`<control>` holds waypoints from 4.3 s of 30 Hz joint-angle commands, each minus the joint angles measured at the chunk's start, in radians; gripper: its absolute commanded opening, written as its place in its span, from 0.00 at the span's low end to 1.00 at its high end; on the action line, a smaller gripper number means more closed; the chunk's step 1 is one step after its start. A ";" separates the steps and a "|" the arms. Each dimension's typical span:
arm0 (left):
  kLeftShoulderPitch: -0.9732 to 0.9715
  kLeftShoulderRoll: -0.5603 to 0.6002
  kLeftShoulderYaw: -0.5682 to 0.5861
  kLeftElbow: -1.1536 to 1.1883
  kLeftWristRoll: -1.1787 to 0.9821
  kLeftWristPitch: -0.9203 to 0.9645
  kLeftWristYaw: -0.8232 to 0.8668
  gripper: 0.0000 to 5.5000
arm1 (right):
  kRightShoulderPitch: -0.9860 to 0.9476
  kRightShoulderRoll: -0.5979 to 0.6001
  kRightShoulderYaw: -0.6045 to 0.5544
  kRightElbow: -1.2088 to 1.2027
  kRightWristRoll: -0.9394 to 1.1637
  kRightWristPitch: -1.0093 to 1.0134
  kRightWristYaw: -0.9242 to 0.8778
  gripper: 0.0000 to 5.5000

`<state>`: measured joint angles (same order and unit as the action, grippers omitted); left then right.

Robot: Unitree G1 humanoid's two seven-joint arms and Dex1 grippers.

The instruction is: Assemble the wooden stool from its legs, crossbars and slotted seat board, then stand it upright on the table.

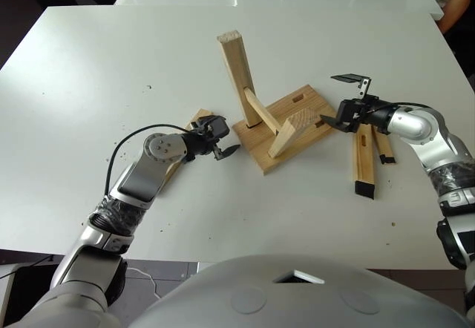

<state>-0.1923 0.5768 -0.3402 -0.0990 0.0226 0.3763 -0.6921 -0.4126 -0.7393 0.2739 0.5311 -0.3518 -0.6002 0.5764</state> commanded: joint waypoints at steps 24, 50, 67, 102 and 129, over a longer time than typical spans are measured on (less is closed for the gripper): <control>0.108 -0.060 -0.079 -0.496 -0.497 0.547 -0.161 0.79 | -0.032 -0.035 0.112 -0.055 -0.049 0.002 0.158 0.97; 0.019 0.073 -0.133 -0.259 -0.245 0.429 -0.038 0.79 | 0.045 -0.042 0.114 -0.206 0.093 0.084 0.295 0.97; 0.013 0.075 -0.098 -0.197 -0.181 0.377 -0.030 0.79 | 0.103 0.003 0.076 -0.539 0.337 0.483 0.523 0.97; -0.008 0.123 -0.055 -0.076 -0.110 0.287 -0.060 0.79 | 0.317 -0.008 0.049 -0.529 0.185 0.236 0.258 0.97; 0.095 0.119 0.118 -0.189 -0.146 0.300 -0.055 0.79 | 0.579 0.015 -0.533 -0.884 0.490 0.838 0.079 0.97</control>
<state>-0.1438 0.6757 -0.2715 -0.2369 -0.1028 0.6393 -0.7605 0.1295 -0.7390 -0.1586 -0.3233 0.1055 0.0983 0.7154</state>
